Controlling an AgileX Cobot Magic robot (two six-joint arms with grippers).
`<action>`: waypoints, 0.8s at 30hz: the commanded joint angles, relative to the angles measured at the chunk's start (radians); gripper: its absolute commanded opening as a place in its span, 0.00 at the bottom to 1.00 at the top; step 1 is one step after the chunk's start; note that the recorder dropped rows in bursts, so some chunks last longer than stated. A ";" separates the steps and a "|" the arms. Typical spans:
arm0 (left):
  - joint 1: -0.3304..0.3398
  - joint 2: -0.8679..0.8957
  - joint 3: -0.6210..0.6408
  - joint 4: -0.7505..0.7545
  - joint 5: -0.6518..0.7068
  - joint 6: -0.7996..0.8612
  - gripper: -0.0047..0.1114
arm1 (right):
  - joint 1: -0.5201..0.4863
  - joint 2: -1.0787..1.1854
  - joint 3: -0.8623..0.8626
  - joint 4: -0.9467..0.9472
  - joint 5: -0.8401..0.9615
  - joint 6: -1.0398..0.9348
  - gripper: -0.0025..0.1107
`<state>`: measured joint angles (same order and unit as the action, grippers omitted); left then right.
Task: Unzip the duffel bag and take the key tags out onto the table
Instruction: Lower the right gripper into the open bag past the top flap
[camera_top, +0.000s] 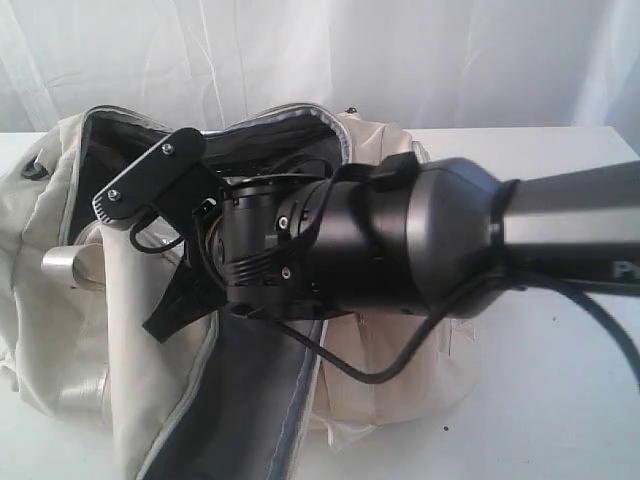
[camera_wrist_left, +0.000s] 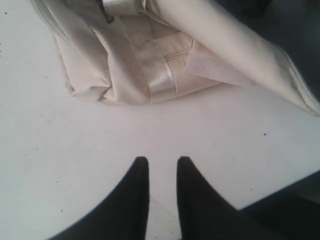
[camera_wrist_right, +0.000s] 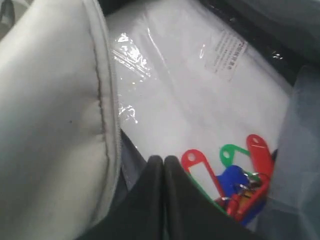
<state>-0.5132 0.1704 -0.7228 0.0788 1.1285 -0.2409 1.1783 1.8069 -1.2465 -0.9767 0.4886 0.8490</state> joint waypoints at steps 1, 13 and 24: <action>0.002 -0.008 0.004 -0.008 0.045 0.040 0.12 | -0.048 0.053 0.003 -0.020 -0.133 0.084 0.02; 0.002 -0.008 0.004 -0.004 0.045 0.059 0.04 | -0.062 0.070 0.003 0.019 -0.619 0.265 0.02; 0.002 -0.008 0.004 -0.004 0.049 0.057 0.04 | -0.042 0.065 -0.010 -0.070 -0.599 0.257 0.02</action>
<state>-0.5132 0.1704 -0.7228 0.0788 1.1285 -0.1864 1.1297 1.8805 -1.2465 -1.0015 -0.1700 1.1697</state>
